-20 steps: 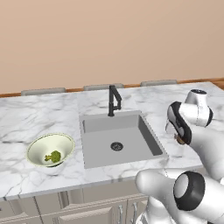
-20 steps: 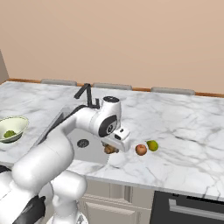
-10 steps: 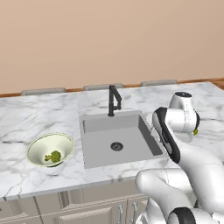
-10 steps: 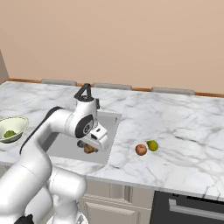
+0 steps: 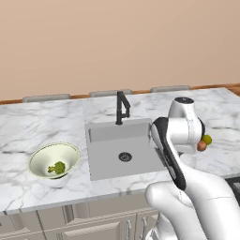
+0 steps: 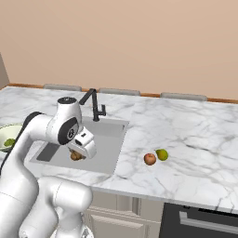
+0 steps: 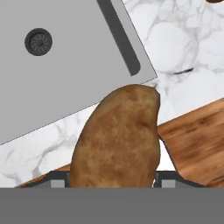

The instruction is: There is a mixed pile of frozen fruits and vegetables on the counter. Locate all the frozen vegetables and place the items in a bowl on the counter. Take all the frozen fruits and defrost them in a running sink.

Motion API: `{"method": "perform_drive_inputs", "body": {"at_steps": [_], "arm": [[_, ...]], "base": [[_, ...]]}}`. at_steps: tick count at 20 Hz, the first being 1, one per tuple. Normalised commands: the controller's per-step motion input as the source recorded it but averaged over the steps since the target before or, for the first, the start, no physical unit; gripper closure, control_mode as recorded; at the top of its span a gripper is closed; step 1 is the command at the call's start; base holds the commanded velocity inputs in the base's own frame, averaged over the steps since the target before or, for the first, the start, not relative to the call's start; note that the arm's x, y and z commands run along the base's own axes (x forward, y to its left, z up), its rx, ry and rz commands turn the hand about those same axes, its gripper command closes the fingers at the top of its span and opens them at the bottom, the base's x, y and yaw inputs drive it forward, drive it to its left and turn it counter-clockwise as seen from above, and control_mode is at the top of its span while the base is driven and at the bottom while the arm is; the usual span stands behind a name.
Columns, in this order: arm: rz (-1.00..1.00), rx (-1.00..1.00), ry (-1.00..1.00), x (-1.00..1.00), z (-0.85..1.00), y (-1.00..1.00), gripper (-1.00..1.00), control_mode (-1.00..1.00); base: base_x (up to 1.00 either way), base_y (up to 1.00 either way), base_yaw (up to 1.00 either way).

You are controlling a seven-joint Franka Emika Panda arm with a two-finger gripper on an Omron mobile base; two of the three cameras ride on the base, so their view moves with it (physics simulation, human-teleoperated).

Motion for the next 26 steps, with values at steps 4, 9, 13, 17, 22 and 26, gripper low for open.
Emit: {"method": "perform_drive_inputs", "body": {"at_steps": [4,9,13,17,22,26], "arm": [[0.00,0.00,0.00,-0.18,0.18,0.46,1.00,-1.00],[0.00,0.00,0.00,-0.08,0.12,0.53,1.00,-1.00],[0.01,0.00,0.00,0.00,0.02,0.58,1.00,-1.00],[0.02,0.02,-0.06,0.00,0.00,0.60,1.00,-1.00],[0.03,0.07,-0.10,0.05,0.03,0.57,1.00,-1.00],[0.02,0.07,-0.09,0.06,0.14,0.56,1.00,-1.00]], "base": [[0.00,0.00,0.00],[0.00,0.00,0.00],[0.00,0.00,0.00],[0.00,0.00,0.00],[0.00,0.00,0.00],[0.00,0.00,0.00]]}}
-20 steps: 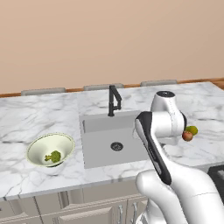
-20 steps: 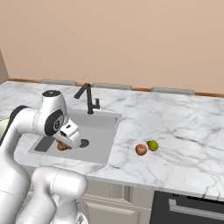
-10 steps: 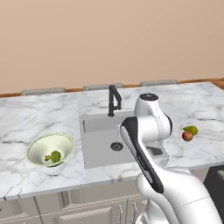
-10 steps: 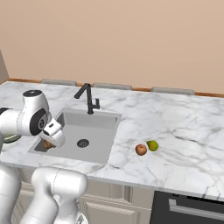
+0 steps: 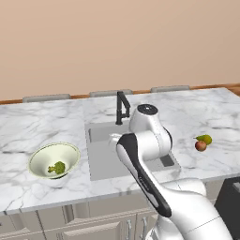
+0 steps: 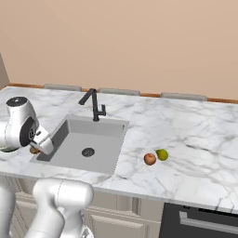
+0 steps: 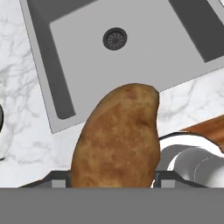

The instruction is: There is a mixed pile of frozen fruits and vegetables on the counter. Locate all the frozen vegetables and place the items in a bowl on the counter. Take all the frozen fruits and defrost them in a running sink.

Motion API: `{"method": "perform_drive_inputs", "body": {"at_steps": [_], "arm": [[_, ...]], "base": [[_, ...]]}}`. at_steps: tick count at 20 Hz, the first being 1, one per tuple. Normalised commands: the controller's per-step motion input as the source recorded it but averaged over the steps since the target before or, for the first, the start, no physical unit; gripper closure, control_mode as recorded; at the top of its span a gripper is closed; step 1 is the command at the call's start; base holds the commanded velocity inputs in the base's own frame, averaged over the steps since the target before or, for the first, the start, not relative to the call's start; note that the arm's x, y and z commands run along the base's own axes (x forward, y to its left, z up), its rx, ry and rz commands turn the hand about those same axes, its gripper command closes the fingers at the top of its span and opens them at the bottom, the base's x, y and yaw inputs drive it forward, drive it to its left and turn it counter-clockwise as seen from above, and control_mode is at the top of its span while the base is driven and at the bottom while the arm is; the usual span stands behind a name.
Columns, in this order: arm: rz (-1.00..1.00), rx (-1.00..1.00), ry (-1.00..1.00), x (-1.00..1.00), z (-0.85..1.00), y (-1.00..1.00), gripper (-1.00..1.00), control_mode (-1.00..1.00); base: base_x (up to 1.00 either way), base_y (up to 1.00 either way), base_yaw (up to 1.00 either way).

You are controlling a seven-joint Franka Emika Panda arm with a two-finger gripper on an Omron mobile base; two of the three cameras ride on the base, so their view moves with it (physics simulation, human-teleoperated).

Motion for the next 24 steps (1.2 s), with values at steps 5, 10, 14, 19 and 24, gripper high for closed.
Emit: {"method": "perform_drive_inputs", "body": {"at_steps": [5,10,14,19,24], "arm": [[0.00,0.00,0.01,0.01,0.23,0.51,1.00,-1.00],[0.00,0.00,0.02,0.16,0.36,0.38,1.00,-1.00],[0.00,0.00,0.00,0.33,0.32,0.33,1.00,-1.00],[0.00,0.00,0.00,0.30,0.04,0.42,1.00,-1.00],[0.00,0.00,0.00,0.14,0.00,0.62,1.00,-1.00]], "base": [[0.00,0.00,0.00],[0.00,0.00,0.00],[0.00,0.00,0.00],[0.00,0.00,0.00],[0.00,0.00,0.00]]}}
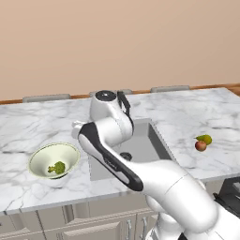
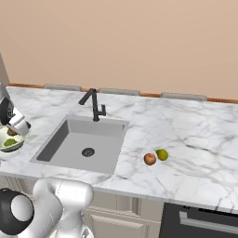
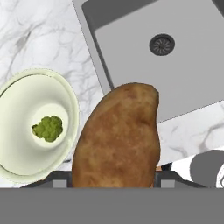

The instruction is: There is a mixed pile of frozen fruits and vegetables on the counter. Locate all the frozen vegetables and place the items in a bowl on the counter. Take all the frozen fruits and defrost them in a running sink.

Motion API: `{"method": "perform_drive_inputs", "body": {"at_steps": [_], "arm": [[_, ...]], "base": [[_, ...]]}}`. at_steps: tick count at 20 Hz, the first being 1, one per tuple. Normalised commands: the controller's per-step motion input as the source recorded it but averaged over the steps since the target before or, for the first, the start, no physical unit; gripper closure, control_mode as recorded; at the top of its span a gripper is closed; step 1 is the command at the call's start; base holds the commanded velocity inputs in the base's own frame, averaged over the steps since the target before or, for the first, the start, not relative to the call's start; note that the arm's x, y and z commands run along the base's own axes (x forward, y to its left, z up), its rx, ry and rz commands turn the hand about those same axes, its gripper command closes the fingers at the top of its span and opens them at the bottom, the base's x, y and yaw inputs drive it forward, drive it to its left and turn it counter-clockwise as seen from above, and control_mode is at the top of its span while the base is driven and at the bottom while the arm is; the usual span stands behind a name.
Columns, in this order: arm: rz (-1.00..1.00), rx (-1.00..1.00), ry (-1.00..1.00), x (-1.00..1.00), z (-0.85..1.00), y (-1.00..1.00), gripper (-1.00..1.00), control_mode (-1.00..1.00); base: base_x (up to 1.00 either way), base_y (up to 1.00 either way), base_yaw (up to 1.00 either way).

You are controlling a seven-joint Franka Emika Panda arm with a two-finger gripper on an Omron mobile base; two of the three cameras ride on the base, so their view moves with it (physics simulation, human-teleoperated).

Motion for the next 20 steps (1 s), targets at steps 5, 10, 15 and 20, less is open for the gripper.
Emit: {"method": "perform_drive_inputs", "body": {"at_steps": [5,10,15,20], "arm": [[0.00,0.00,0.00,0.27,0.00,0.68,1.00,-1.00],[0.00,0.00,0.00,0.44,-0.03,0.51,1.00,-1.00],[0.00,0.00,0.00,0.56,-0.15,0.29,1.00,-1.00],[0.00,0.01,0.00,0.22,-0.22,0.25,1.00,-1.00]], "base": [[0.00,0.00,0.00],[0.00,0.00,0.00],[0.00,0.00,0.00],[0.00,0.00,0.00]]}}
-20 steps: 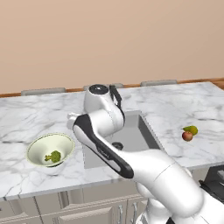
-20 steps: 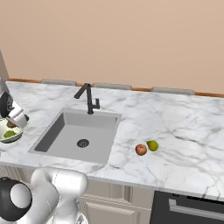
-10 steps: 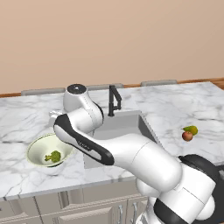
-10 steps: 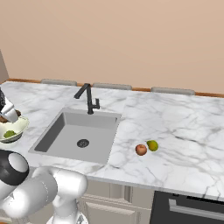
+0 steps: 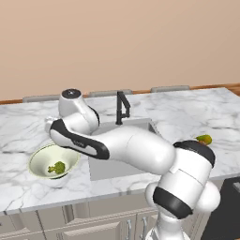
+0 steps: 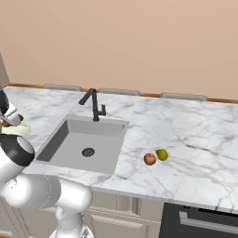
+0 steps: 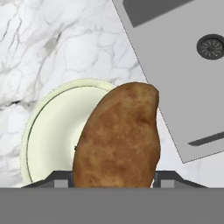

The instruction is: There is a mixed pile of frozen fruits and vegetables on the counter. Locate all the frozen vegetables and place the items in a bowl on the counter. Take all the frozen fruits and defrost them in a running sink.

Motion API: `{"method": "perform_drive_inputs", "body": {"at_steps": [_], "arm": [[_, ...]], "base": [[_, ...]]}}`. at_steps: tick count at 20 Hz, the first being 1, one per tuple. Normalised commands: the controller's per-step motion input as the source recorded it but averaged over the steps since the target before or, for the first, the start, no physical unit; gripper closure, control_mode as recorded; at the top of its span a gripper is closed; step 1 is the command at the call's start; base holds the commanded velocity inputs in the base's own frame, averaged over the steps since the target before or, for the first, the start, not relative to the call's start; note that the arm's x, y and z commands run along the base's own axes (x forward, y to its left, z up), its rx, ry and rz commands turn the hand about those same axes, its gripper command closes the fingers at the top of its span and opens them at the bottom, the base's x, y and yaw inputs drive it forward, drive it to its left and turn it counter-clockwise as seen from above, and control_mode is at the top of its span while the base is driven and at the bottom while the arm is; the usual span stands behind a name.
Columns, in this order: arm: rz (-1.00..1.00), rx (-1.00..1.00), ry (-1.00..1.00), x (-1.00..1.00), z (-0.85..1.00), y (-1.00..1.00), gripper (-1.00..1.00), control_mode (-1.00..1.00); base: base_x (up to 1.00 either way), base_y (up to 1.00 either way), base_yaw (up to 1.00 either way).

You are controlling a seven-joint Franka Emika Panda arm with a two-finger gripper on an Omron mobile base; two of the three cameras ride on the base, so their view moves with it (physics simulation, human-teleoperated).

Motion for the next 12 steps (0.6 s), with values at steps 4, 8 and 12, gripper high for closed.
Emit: {"method": "perform_drive_inputs", "body": {"at_steps": [4,8,12], "arm": [[0.00,0.05,0.00,0.00,-0.20,0.25,1.00,-1.00],[0.00,0.06,0.00,0.02,-0.26,0.15,1.00,-1.00],[0.02,0.00,0.00,0.18,-0.30,0.00,1.00,-1.00]], "base": [[0.00,0.00,0.00],[0.00,0.00,0.00],[0.00,0.00,0.00]]}}
